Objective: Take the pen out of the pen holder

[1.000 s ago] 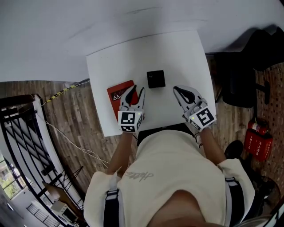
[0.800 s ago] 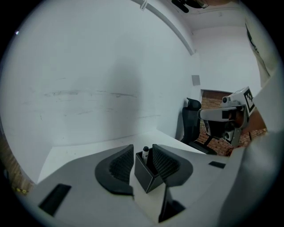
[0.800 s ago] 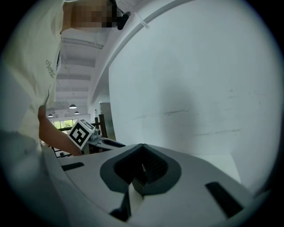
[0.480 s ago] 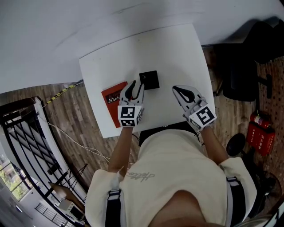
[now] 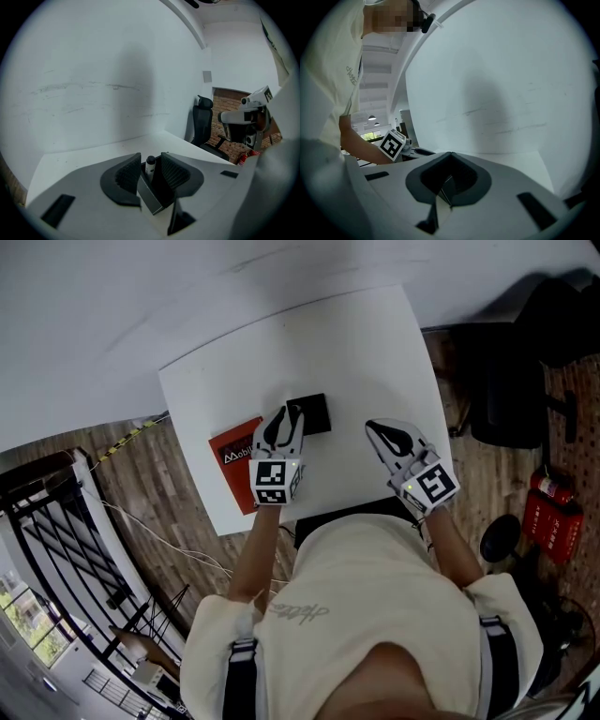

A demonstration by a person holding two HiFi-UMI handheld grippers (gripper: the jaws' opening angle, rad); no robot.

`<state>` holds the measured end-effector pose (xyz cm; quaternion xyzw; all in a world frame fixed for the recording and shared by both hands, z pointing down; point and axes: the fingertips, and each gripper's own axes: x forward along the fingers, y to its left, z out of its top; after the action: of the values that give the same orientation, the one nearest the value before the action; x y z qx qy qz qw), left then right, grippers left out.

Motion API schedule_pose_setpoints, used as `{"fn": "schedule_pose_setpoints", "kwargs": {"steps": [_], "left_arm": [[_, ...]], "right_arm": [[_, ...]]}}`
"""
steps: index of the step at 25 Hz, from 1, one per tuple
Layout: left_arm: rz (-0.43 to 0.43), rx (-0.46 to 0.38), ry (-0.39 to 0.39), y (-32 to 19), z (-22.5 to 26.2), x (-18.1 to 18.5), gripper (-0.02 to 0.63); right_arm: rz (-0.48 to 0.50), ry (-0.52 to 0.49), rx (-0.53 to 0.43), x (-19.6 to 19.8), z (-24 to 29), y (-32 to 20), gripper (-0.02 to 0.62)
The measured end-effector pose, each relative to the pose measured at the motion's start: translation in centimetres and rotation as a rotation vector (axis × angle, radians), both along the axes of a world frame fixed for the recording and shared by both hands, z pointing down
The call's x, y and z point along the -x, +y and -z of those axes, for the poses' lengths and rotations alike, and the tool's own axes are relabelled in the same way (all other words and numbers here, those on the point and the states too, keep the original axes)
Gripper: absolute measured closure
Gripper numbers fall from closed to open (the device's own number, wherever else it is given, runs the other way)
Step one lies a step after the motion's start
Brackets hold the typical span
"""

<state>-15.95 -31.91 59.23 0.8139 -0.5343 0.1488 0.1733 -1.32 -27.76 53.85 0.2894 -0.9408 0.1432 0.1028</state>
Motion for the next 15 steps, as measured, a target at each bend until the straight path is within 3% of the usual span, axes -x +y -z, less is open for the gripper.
{"fn": "schedule_pose_setpoints", "kwargs": {"steps": [15], "left_arm": [[-0.034,0.043,-0.032,-1.3,-1.7,-0.9,0.46]], "right_arm": [[-0.02,0.0,0.024,-0.7,-0.8,-1.3,0.588]]}}
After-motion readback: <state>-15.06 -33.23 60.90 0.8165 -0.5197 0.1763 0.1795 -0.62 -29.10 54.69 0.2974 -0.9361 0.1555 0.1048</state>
